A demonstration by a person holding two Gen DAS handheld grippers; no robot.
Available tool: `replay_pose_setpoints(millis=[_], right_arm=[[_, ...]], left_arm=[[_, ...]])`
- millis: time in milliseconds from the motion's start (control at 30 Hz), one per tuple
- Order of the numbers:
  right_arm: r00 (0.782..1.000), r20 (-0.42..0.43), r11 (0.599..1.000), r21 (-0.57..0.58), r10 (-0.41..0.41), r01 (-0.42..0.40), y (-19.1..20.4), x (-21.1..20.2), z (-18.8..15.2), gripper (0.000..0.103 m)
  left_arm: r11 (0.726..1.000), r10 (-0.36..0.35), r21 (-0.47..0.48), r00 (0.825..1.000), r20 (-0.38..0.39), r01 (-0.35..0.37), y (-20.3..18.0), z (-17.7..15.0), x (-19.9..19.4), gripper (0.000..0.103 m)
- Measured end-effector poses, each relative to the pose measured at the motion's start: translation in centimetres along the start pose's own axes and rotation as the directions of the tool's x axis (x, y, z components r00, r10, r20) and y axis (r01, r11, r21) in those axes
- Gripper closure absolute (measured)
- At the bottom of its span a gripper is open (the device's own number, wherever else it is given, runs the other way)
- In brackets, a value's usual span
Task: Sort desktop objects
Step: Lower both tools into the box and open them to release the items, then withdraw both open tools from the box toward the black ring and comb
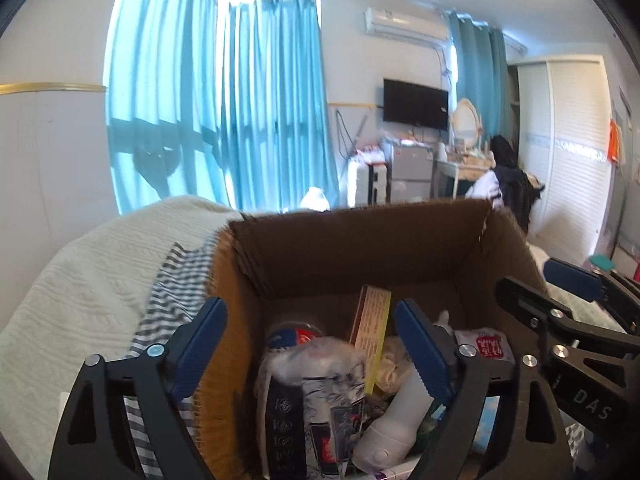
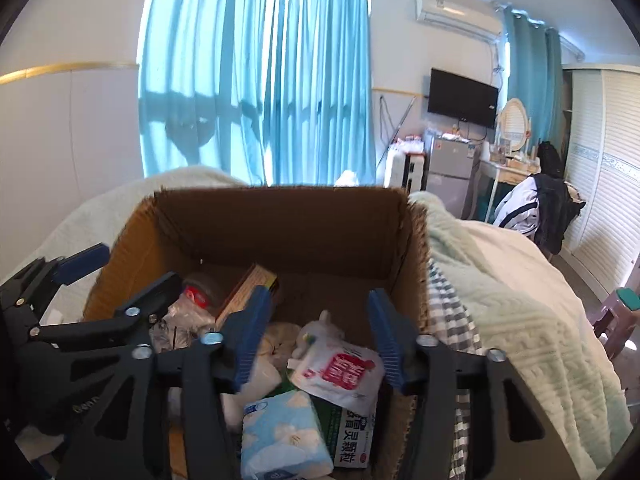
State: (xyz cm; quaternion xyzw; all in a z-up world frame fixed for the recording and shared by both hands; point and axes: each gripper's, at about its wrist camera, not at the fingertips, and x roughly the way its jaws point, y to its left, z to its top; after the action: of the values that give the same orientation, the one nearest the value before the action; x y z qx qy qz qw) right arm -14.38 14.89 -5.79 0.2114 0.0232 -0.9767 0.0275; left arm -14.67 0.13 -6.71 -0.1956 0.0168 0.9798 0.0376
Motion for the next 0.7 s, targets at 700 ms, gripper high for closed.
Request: replay_pose_setpoints(millis=[700], right_arm=[[0.955,0.296,1.000,0.006,-0.008,0.006,0.0,-11.4,2.0,0.000]], left_arm=[[0.997,0.064,-0.060,0.980,0.188,-0.053,1.6,2.5,-9.7,0.000]])
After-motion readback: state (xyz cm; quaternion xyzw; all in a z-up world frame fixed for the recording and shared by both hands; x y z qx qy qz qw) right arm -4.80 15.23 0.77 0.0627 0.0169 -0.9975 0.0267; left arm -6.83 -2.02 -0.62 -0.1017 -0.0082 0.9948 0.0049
